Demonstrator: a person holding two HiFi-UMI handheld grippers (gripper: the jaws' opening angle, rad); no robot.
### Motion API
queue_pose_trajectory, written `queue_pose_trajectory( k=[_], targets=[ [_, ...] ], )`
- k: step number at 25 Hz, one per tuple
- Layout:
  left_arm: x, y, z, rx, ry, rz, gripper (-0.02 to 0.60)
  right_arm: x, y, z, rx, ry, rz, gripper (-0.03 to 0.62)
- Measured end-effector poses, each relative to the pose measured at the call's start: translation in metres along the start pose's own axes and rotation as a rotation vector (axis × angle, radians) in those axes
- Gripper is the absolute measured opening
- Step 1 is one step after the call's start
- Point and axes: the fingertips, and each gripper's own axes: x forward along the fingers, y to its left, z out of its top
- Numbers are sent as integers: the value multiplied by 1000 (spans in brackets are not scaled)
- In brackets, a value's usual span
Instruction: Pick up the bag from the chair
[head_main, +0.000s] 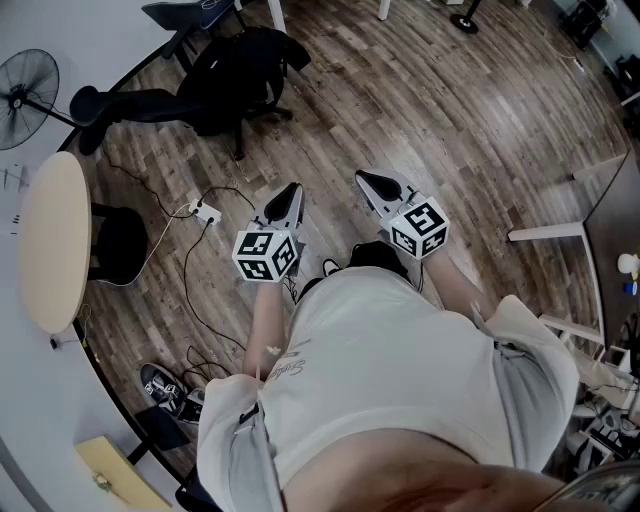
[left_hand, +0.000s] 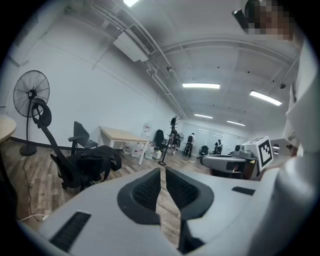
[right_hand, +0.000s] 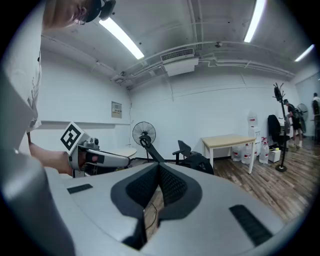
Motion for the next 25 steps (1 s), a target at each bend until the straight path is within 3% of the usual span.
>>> queue_pose_trajectory(
  k=[13, 25],
  targets=[
    [14, 6, -1, 31, 20, -75, 43, 12, -3, 1, -65, 10, -32, -5],
    [89, 18, -12, 11, 135, -137, 43, 40, -71, -38, 66, 107, -64, -5]
  ],
)
